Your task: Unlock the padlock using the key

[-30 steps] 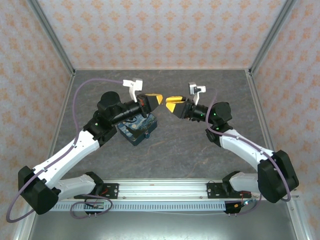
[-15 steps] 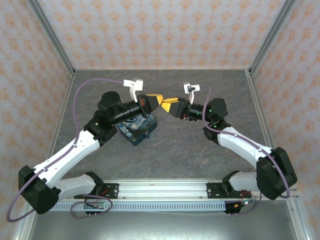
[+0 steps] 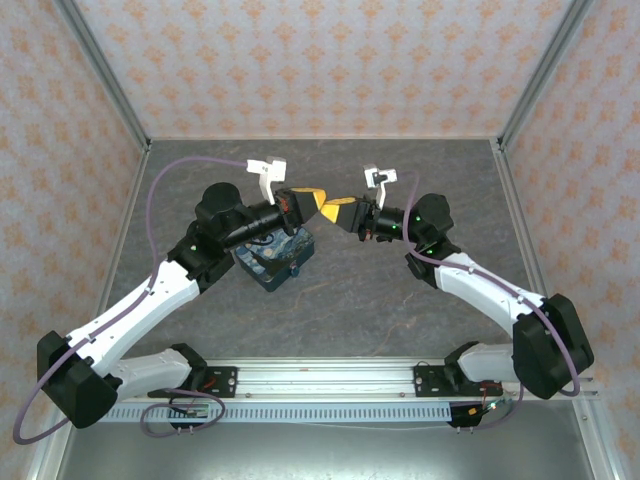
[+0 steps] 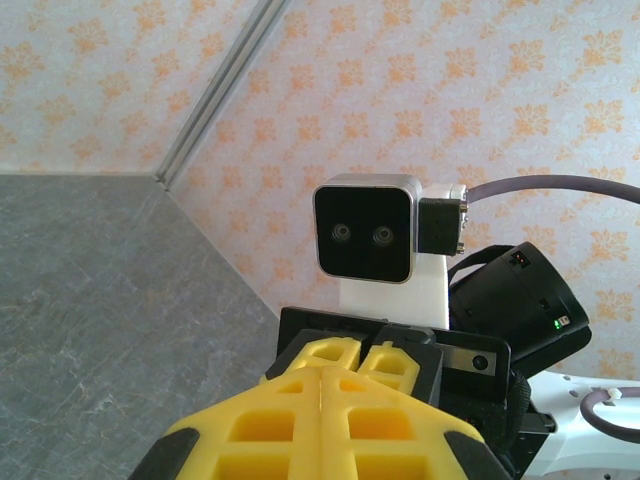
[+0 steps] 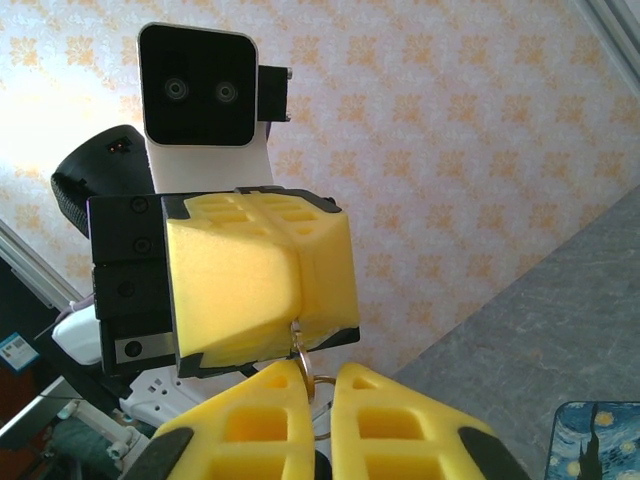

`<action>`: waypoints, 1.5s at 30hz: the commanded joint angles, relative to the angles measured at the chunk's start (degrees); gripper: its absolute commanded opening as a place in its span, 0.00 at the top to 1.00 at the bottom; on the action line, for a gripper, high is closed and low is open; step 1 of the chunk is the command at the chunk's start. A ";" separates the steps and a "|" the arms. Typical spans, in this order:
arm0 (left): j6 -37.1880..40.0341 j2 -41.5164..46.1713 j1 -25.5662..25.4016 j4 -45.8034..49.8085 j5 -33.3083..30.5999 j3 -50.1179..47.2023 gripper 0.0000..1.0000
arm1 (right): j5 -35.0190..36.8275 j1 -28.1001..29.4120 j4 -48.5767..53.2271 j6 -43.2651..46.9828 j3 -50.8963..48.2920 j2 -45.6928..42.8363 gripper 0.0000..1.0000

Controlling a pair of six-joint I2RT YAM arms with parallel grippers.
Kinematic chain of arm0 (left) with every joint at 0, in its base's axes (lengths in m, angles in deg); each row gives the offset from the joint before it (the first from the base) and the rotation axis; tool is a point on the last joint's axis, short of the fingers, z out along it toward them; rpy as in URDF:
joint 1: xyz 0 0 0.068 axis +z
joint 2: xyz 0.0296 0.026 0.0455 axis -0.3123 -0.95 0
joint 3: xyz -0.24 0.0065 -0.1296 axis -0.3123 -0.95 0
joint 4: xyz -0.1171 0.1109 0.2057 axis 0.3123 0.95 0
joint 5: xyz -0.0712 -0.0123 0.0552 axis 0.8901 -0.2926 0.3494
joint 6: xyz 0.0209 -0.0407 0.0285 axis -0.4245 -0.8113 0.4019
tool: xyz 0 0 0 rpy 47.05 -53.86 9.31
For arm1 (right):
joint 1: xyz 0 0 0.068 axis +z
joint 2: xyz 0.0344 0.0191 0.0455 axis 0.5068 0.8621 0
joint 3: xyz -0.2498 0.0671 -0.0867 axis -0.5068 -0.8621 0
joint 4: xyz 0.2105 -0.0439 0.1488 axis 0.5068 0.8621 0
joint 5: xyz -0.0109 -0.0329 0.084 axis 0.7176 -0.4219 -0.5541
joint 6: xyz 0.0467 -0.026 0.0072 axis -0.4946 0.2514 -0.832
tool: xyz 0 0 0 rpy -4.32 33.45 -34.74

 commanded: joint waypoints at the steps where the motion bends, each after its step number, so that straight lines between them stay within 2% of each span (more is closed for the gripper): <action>1: 1.69 0.09 -0.46 0.01 -0.29 0.76 1.00 | 0.86 0.37 1.12 2.80 0.55 -1.77 0.97; 5: 2.12 0.42 -0.45 1.02 -0.84 0.82 1.00 | 2.60 0.19 4.23 5.09 -0.21 -3.62 0.97; 7: 2.17 0.35 -0.45 1.09 -0.58 0.82 1.00 | 2.88 0.23 4.53 5.19 -0.44 -4.08 0.85; 9: 2.12 0.06 -0.45 0.85 -0.33 0.78 1.00 | 2.66 0.18 4.40 5.03 -0.24 -4.28 0.78; 16: 1.86 -0.57 -0.45 0.06 -0.14 0.48 1.00 | 2.06 0.25 4.79 4.88 0.80 -3.18 0.70; 31: 1.59 -1.54 -0.45 0.76 -0.93 0.62 1.00 | 0.09 0.91 1.81 3.57 0.90 -2.19 0.74; 45: 1.33 -1.19 -0.45 1.01 -2.74 0.14 1.00 | 1.76 0.96 4.05 5.52 -0.22 -3.16 0.84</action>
